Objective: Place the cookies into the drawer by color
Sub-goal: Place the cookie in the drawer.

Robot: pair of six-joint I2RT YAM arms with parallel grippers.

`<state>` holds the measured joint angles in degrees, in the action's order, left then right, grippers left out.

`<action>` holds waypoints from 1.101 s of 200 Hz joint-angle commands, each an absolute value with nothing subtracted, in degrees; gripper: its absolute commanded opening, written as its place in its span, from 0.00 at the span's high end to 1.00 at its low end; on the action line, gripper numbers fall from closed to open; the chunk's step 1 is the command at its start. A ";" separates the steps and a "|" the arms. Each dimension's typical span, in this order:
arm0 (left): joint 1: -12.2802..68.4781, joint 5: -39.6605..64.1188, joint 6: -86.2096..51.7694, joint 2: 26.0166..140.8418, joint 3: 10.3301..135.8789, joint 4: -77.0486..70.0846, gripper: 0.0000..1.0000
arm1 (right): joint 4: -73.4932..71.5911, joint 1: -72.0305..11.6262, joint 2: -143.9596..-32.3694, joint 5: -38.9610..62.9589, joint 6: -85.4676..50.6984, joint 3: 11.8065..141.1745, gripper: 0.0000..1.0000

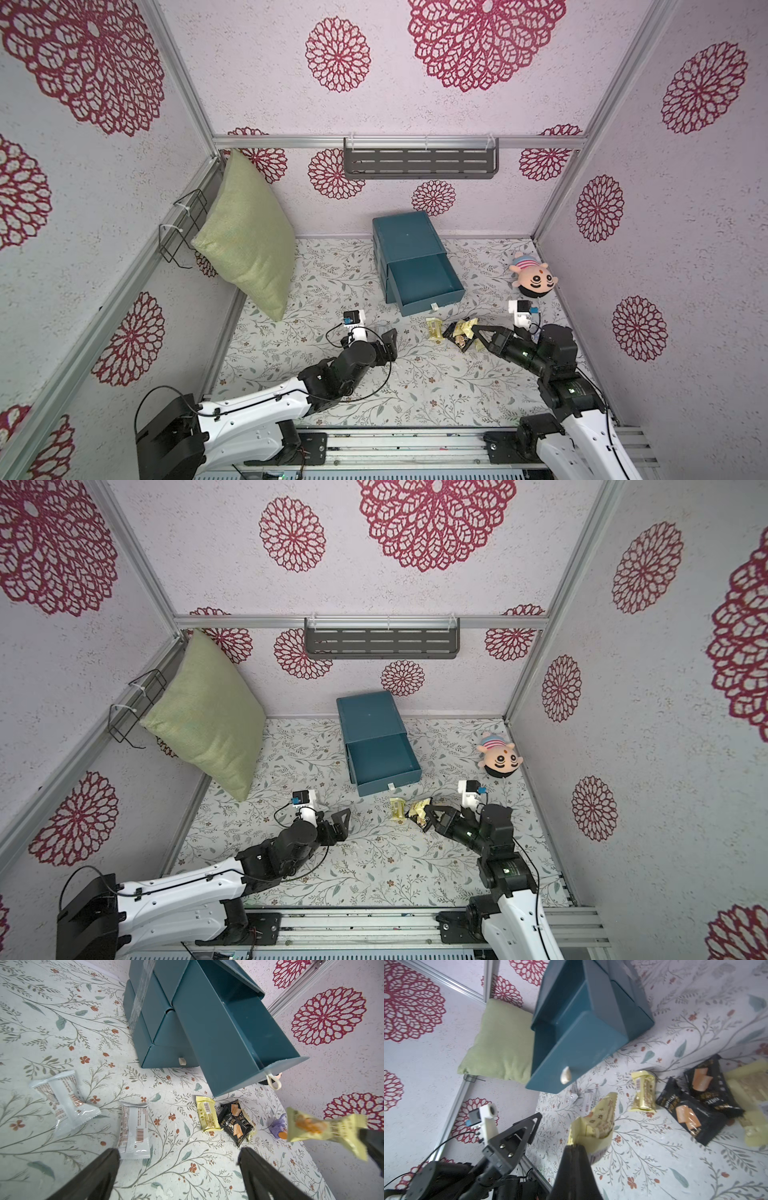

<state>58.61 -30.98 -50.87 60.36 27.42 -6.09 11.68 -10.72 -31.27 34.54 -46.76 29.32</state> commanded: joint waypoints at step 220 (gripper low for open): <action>55.55 -28.88 -52.10 51.43 20.70 -3.25 0.02 | 10.37 -24.34 -91.73 30.38 -39.98 84.39 1.00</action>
